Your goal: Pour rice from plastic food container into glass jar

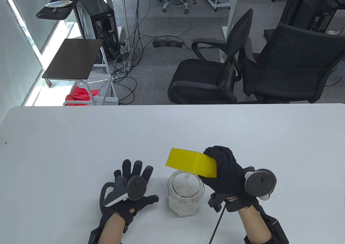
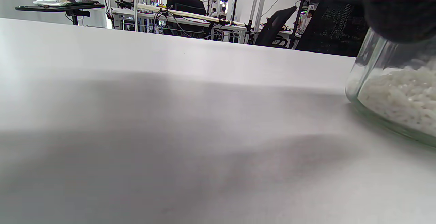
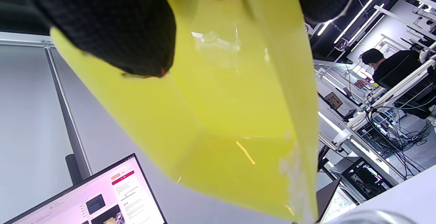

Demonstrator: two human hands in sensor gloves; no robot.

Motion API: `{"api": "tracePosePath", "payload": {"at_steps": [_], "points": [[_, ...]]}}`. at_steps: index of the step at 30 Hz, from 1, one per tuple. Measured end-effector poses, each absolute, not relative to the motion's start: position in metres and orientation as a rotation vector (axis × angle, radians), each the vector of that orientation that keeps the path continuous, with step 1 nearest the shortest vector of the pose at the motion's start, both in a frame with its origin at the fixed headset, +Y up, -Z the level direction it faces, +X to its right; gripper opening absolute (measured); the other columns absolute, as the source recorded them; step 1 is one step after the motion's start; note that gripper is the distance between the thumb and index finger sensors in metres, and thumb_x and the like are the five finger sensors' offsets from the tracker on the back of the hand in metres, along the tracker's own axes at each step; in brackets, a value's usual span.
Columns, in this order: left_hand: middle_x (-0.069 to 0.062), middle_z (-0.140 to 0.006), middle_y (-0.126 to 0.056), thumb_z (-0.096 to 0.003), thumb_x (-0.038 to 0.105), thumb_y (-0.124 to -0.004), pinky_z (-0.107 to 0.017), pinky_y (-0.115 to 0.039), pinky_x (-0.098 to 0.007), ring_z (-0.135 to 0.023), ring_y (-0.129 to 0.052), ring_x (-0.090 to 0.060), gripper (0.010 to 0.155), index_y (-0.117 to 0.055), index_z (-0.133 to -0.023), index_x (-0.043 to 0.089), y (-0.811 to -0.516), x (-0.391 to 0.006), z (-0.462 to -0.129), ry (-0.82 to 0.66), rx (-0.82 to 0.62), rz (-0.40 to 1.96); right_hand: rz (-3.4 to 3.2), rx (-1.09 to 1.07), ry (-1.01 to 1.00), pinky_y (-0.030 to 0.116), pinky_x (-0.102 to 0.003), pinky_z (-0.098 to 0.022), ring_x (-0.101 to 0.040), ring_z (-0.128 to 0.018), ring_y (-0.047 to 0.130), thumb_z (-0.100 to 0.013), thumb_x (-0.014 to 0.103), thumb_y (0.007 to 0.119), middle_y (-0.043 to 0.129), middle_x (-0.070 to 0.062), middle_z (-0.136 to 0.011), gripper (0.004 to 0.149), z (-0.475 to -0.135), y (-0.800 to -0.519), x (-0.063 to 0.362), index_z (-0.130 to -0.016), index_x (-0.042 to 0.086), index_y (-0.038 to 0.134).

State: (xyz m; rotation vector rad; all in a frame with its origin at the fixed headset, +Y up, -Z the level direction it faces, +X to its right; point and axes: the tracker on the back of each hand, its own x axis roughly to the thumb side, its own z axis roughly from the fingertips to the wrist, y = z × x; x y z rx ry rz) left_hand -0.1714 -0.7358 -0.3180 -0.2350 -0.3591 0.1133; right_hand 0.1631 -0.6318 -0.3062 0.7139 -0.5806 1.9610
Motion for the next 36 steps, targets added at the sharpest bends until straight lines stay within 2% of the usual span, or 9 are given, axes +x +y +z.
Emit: {"api": "tracePosePath", "payload": {"at_steps": [21,36], "points": [[-0.012,-0.119,-0.003,-0.0477,0.081,-0.066,-0.072,-0.022,-0.075,-0.106,0.002,-0.056,0.102,-0.012,-0.12,0.034,-0.736,-0.172,-0.318,-0.358,-0.234,0.113,2.12,0.763,-0.619,0.068,-0.058,-0.058,-0.035,-0.08,0.071,-0.034,0.035,0.099,0.059,-0.008,-0.093,0.077,-0.305,-0.629,0.162,-0.096,0.018,0.057],[-0.012,-0.119,-0.002,-0.0476,0.081,-0.066,-0.072,-0.021,-0.075,-0.106,0.003,-0.055,0.102,-0.012,-0.12,0.034,-0.736,-0.168,-0.317,-0.365,-0.225,0.074,1.936,0.392,-0.532,0.07,-0.057,-0.055,-0.037,-0.077,0.073,-0.036,0.044,0.096,0.058,-0.011,-0.093,0.079,-0.323,-0.642,0.214,-0.098,0.015,0.056]]}}
